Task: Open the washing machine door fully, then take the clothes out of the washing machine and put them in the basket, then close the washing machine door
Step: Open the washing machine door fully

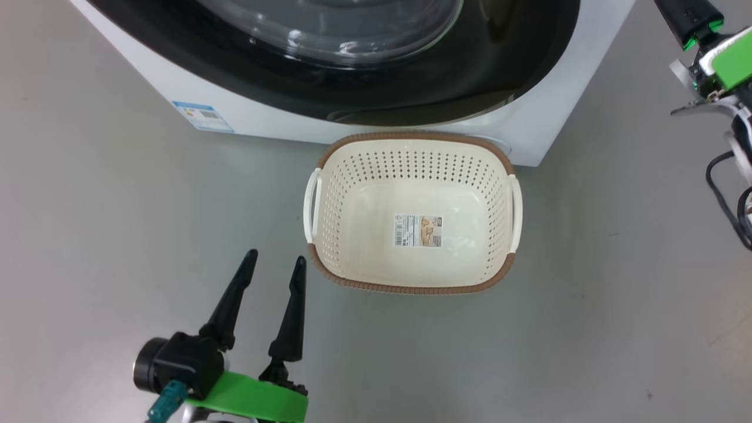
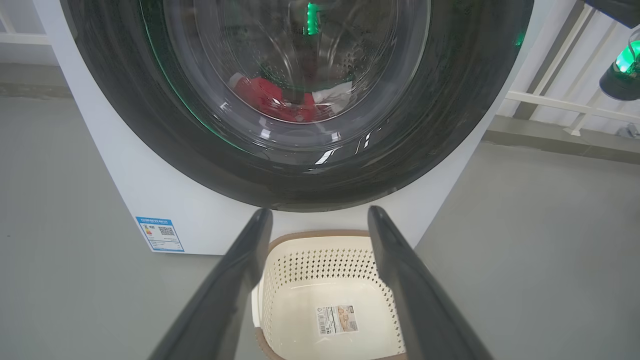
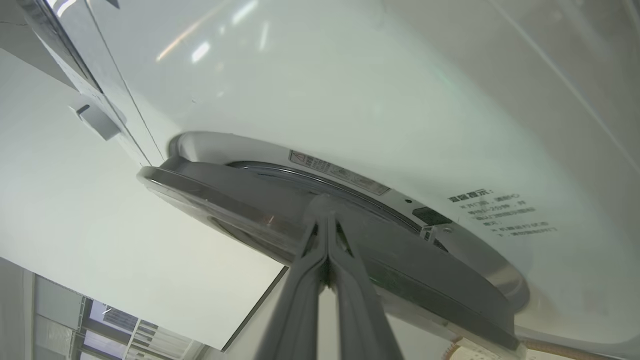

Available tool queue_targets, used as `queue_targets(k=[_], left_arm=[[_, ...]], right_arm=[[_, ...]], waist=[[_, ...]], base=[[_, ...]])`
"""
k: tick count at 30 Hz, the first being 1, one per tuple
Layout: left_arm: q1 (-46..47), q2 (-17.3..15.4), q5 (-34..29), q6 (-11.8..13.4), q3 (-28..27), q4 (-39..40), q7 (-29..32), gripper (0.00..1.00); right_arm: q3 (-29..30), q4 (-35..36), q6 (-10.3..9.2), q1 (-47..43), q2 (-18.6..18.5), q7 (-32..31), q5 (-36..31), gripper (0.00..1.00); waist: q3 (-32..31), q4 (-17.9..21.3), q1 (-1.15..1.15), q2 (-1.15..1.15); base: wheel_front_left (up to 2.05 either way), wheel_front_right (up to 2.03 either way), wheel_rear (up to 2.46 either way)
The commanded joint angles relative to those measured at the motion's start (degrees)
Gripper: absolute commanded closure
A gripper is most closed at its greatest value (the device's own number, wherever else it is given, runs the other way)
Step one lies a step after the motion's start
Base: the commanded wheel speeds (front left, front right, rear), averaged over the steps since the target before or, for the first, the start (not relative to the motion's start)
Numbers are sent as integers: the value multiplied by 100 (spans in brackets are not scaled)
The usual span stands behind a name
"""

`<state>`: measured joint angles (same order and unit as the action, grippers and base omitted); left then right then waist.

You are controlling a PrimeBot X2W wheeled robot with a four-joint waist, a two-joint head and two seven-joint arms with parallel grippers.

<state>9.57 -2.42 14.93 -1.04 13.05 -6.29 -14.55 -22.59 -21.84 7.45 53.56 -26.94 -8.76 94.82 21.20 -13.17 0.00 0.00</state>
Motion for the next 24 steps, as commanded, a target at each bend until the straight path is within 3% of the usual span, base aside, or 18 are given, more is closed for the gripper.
queue_targets(k=[1, 10, 24], left_arm=[[153, -45, 41, 33, -152, 143, -45, 0], [270, -45, 119, 60, -89, 165, -45, 0], [440, -45, 224, 75, 13, 182, -45, 0]], right_arm=[[59, 55, 3, 148, 3, -221, 112, 100], [362, -355, 3, 521, 235, -1276, 541, 100], [569, -958, 3, 1091, 421, -1992, 433, 100]], waist=[[143, -84, 0, 0], [359, -160, 0, 0], [643, -291, 0, 0]], base=[[0, 0, 0], [0, 0, 0], [0, 0, 0]])
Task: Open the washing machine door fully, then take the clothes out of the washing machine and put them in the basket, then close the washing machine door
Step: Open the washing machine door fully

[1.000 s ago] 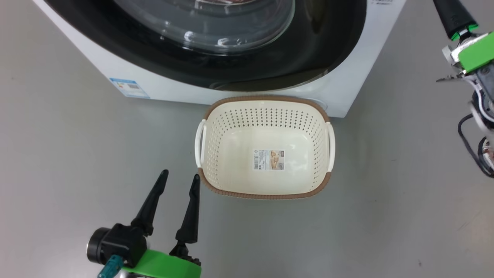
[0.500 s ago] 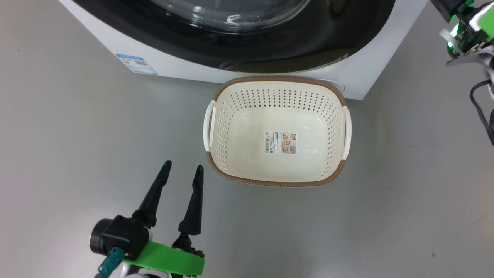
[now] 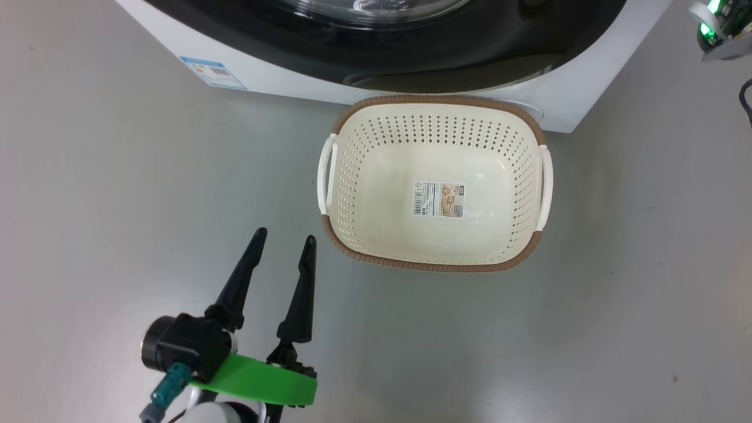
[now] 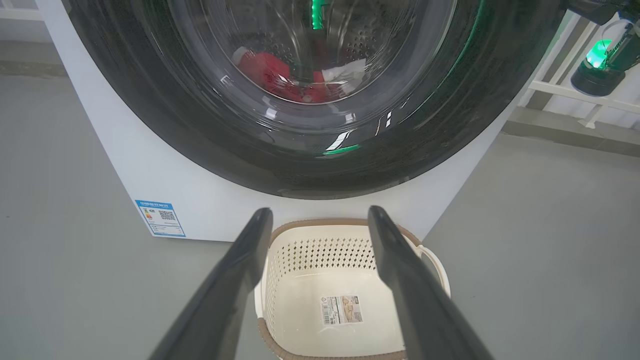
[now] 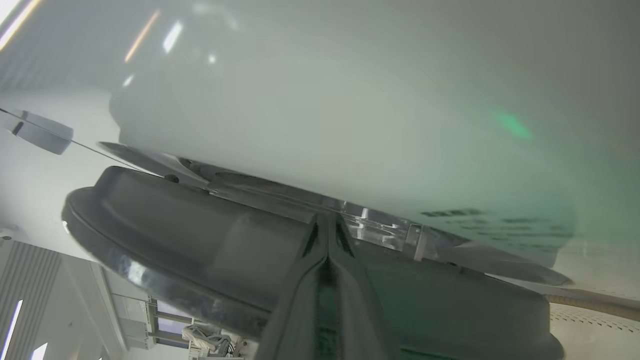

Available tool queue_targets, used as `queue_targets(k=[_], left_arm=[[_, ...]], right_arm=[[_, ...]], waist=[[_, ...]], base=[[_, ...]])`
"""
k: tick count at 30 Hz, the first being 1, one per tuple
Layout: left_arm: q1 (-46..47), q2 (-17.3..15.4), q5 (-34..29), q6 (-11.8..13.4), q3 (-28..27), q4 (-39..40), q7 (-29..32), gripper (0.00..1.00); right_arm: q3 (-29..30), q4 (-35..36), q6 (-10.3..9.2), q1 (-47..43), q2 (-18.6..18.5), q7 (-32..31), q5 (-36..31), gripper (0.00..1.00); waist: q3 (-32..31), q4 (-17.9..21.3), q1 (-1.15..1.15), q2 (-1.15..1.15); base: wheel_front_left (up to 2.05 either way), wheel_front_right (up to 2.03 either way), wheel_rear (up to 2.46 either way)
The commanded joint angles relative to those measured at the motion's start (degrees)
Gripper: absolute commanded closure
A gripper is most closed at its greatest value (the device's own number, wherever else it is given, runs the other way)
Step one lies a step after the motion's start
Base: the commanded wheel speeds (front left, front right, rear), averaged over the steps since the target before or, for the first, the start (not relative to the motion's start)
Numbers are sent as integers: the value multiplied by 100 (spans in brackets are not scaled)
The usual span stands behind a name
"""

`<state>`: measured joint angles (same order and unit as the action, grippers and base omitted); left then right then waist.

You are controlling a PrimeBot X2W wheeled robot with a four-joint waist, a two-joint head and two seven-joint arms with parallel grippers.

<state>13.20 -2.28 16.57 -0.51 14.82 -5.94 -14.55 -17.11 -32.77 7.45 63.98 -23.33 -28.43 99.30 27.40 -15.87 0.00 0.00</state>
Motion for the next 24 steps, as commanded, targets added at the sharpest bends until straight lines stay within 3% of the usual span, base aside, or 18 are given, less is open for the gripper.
queue_targets(k=[1, 10, 24], left_arm=[[90, -60, 65, 23, -161, 147, -45, 0], [136, -60, 110, 48, -138, 122, -45, 0], [0, -60, 54, 26, -152, 69, -45, 0]], right_arm=[[24, 106, 3, 83, 81, -68, -26, 100], [79, -27, 3, 130, 223, -360, -161, 100], [132, 93, 3, -492, 451, -690, -297, 100]], waist=[[42, -28, 0, 0], [36, -59, 0, 0], [-337, 41, 0, 0]], base=[[0, 0, 0], [0, 0, 0], [0, 0, 0]])
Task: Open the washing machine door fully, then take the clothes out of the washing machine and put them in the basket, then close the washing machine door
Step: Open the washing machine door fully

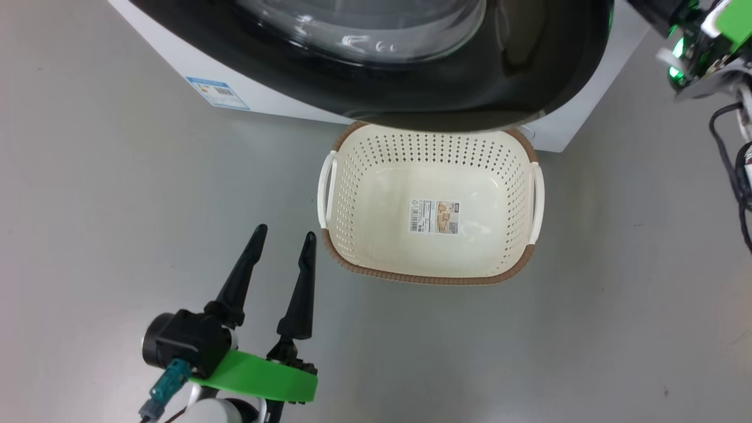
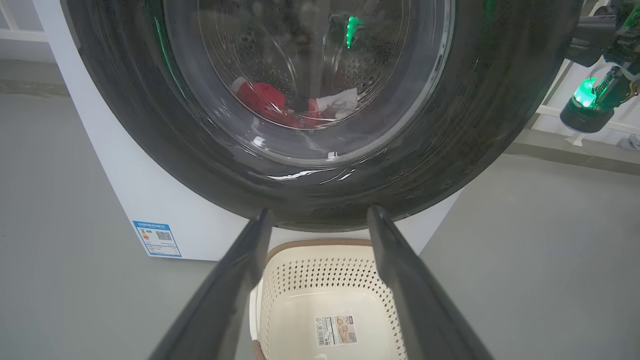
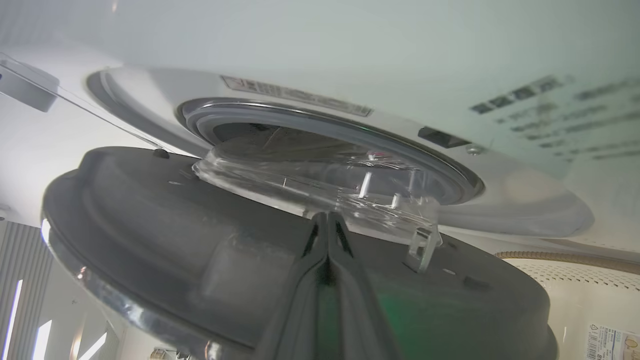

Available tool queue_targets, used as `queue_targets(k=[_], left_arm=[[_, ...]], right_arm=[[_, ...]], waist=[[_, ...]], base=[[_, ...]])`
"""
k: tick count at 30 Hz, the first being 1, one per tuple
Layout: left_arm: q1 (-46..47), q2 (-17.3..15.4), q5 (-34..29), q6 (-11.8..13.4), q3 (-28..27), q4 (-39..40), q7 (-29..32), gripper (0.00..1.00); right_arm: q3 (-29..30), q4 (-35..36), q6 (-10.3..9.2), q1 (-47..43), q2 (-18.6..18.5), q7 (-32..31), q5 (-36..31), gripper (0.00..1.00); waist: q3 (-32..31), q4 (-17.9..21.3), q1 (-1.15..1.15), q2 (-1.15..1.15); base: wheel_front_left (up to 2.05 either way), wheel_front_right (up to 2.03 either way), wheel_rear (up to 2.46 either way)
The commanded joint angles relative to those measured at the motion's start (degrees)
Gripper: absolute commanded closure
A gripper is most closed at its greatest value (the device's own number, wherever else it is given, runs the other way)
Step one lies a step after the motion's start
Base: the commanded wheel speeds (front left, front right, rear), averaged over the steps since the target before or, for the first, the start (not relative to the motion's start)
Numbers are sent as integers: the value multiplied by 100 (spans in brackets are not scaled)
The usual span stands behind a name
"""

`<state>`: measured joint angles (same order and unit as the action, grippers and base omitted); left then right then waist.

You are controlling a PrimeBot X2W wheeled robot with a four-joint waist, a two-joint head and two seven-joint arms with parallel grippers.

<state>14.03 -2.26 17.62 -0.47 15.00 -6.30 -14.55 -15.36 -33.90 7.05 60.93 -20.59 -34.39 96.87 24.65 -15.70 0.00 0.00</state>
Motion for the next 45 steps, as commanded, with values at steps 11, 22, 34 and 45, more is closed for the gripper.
queue_targets(k=[11, 22, 34, 45], left_arm=[[-187, -62, -64, 29, -187, 83, -45, 0], [-338, -62, -81, 38, -218, 87, -45, 0], [-493, -62, -109, 34, -244, 106, -45, 0], [-533, -62, -90, 15, -237, 111, -45, 0]], right_arm=[[-44, 554, 44, -661, 285, -234, -226, 100], [-83, 864, 44, -1169, 566, -476, -254, 100], [-77, 1194, 44, -1634, 752, -759, -284, 100], [86, 1127, 44, -1735, 771, -503, -575, 80]], waist=[[-281, 45, 0, 0], [-513, 85, 0, 0], [-695, 80, 0, 0], [-790, 96, 0, 0]], base=[[0, 0, 0], [0, 0, 0], [0, 0, 0], [0, 0, 0]])
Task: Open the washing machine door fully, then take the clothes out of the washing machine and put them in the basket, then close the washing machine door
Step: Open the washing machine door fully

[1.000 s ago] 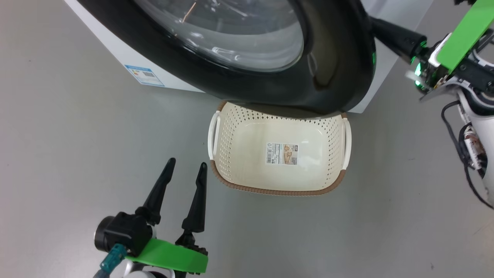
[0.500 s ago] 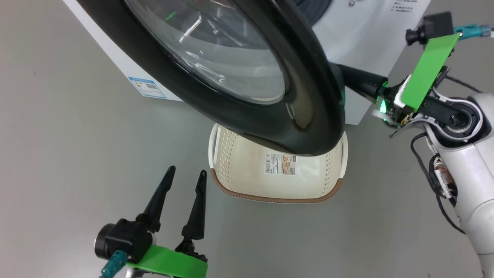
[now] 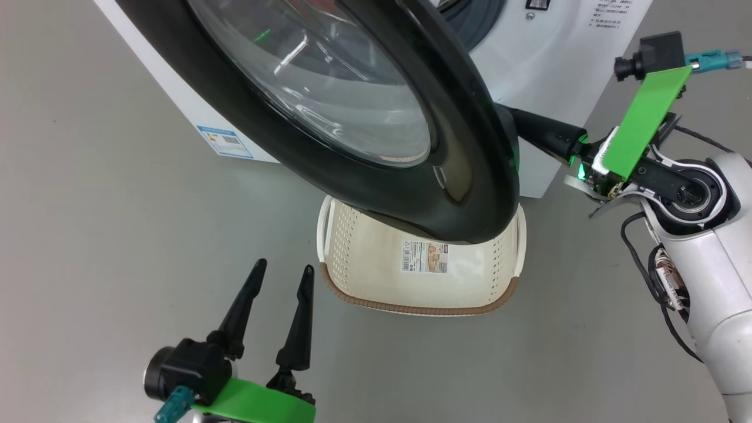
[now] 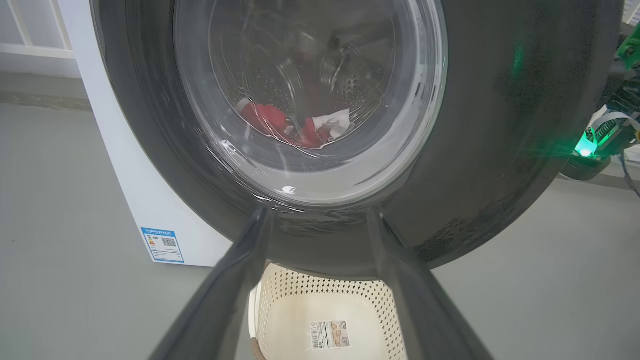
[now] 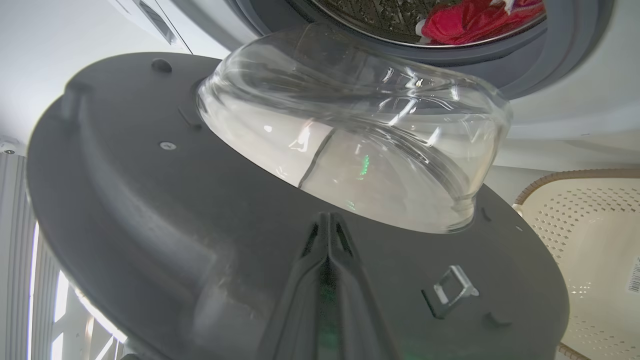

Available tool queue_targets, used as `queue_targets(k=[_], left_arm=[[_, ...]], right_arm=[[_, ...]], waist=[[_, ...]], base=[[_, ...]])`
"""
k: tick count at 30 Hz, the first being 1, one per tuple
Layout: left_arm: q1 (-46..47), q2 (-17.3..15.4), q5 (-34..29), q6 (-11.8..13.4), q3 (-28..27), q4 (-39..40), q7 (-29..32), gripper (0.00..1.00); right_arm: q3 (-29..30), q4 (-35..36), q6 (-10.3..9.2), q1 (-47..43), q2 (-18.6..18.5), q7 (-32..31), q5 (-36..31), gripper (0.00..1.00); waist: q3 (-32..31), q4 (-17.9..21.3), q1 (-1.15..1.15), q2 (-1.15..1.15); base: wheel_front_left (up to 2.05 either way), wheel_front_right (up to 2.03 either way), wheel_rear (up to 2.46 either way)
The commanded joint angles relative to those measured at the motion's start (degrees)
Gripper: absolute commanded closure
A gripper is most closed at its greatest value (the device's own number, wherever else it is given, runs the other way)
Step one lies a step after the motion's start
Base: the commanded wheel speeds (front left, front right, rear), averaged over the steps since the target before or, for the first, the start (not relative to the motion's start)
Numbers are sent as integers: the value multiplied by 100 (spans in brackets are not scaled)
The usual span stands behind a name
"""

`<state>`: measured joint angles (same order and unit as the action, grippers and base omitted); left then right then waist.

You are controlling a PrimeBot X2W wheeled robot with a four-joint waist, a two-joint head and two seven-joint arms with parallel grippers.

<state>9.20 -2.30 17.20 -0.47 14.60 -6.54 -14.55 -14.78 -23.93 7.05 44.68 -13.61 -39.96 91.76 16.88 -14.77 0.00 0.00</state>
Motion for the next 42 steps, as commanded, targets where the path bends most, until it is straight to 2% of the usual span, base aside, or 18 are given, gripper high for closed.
queue_targets(k=[1, 2, 4, 6, 7, 9, 19, 29, 42], left_arm=[[-56, -57, -46, 8, -203, 135, -45, 0], [-61, -57, -43, 0, -210, 136, -45, 0], [-71, -57, -45, -22, -219, 131, -45, 0], [-76, -57, -50, -36, -226, 126, -45, 0], [-80, -57, -55, -50, -235, 121, -45, 0], [-94, -57, -64, -86, -260, 112, -45, 0], [-270, -57, -152, -202, -485, 62, -45, 0], [-500, -57, -265, -242, -799, 31, -45, 0], [-730, -57, -297, -258, -991, -35, -45, 0]], right_arm=[[42, 106, 44, -122, 67, 91, -90, 79], [64, 83, 44, -135, 57, 130, -110, 77], [128, 48, 44, -162, 29, 259, -163, 61], [152, 33, 44, -182, 19, 305, -179, 58], [171, 20, 44, -206, -4, 365, -215, 53], [174, -23, 44, -276, -59, 547, -358, 0], [147, -38, 44, -946, -112, 1069, -433, 0], [142, 6, 44, -1802, -165, 1279, -279, 0], [254, 23, 44, -2878, -204, 1693, -232, 0]], waist=[[-27, 9, 0, 0], [-41, 12, 0, 0], [-74, 15, 0, 0], [-91, 19, 0, 0], [-110, 24, 0, 0], [-168, 44, 0, 0], [-504, 292, 0, 0], [-745, 715, 0, 0], [-1008, 1003, 0, 0]], base=[[0, 0, 0], [0, 0, 0], [0, 0, 0], [0, 0, 0], [0, 0, 0], [0, 0, 0], [0, 0, 0], [0, 0, 0], [0, 0, 0]])
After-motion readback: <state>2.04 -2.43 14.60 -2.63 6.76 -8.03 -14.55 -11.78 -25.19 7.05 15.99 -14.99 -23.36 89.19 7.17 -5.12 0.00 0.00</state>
